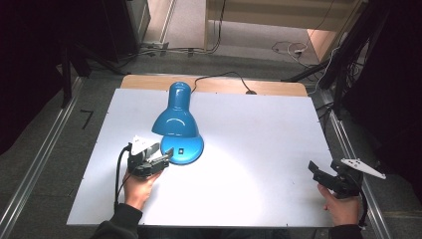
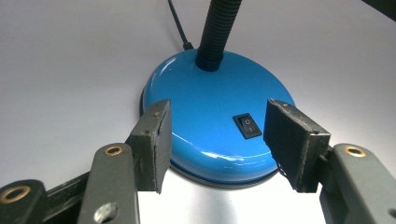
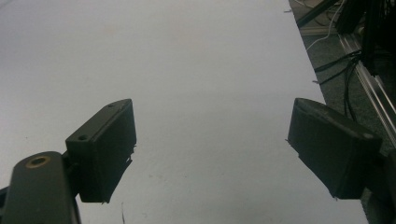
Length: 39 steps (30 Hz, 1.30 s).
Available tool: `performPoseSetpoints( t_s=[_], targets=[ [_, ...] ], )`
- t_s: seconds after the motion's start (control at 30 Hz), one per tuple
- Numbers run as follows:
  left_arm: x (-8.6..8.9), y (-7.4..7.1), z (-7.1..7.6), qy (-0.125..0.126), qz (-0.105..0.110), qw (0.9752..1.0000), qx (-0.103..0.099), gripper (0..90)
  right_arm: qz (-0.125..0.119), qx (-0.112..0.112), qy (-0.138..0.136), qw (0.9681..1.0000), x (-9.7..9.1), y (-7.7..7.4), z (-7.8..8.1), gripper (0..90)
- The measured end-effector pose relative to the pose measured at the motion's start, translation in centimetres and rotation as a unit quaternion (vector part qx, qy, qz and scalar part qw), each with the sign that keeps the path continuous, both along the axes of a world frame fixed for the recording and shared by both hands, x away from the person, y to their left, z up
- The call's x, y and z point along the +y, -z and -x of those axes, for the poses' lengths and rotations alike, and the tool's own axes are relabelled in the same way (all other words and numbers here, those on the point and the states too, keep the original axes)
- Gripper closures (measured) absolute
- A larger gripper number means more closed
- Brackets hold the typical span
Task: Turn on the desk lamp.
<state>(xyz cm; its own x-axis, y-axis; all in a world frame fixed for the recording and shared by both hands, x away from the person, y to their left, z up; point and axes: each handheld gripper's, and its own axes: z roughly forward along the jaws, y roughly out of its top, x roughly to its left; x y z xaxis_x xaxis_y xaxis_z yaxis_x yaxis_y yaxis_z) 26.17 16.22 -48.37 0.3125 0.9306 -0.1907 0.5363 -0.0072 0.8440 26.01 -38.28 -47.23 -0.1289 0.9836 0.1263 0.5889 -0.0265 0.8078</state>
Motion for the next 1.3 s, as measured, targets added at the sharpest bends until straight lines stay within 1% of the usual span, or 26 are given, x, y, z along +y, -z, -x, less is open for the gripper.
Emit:
performPoseSetpoints(
  t_s=[0.1,0.27,0.33,0.7,0.87,1.0,1.13,1.3],
  targets=[
    [0.3,0.0,0.0,-0.004,0.002,1.0,0.0,41.8,0.0,0.0,0.0,1.0,0.0,0.0,0.0,14.0],
    [0.3,0.2,0.0,-0.005,0.0,1.0,0.007,40.1,-0.001,0.002,0.002,1.0,-0.1,0.1,0.0,14.0],
    [0.5,0.2,0.0,-0.007,-0.001,0.9999,0.008,39.7,0.002,-0.001,0.002,1.0,-0.1,0.0,0.1,14.0],
    [1.4,0.2,0.5,-0.024,0.0,0.9997,0.005,37.1,0.002,-0.002,0.006,1.0,-0.4,0.0,0.2,13.9],
    [1.4,0.3,0.5,-0.026,-0.004,0.9996,0.007,37.1,-0.001,-0.002,0.008,1.0,-0.6,0.0,0.2,13.9],
    [1.5,0.2,0.7,-0.031,-0.004,0.9995,0.003,35.2,-0.002,-0.004,0.011,0.9999,-0.7,-0.1,0.3,13.9],
    [1.7,0.1,0.9,-0.033,-0.006,0.9994,0.005,34.0,-0.002,-0.004,0.016,0.9999,-0.8,-0.1,0.3,13.9],
    [2.2,0.1,1.2,-0.042,-0.001,0.9991,0.006,34.1,-0.003,-0.006,0.014,0.9999,-0.9,-0.1,0.3,13.9]
  ],
)
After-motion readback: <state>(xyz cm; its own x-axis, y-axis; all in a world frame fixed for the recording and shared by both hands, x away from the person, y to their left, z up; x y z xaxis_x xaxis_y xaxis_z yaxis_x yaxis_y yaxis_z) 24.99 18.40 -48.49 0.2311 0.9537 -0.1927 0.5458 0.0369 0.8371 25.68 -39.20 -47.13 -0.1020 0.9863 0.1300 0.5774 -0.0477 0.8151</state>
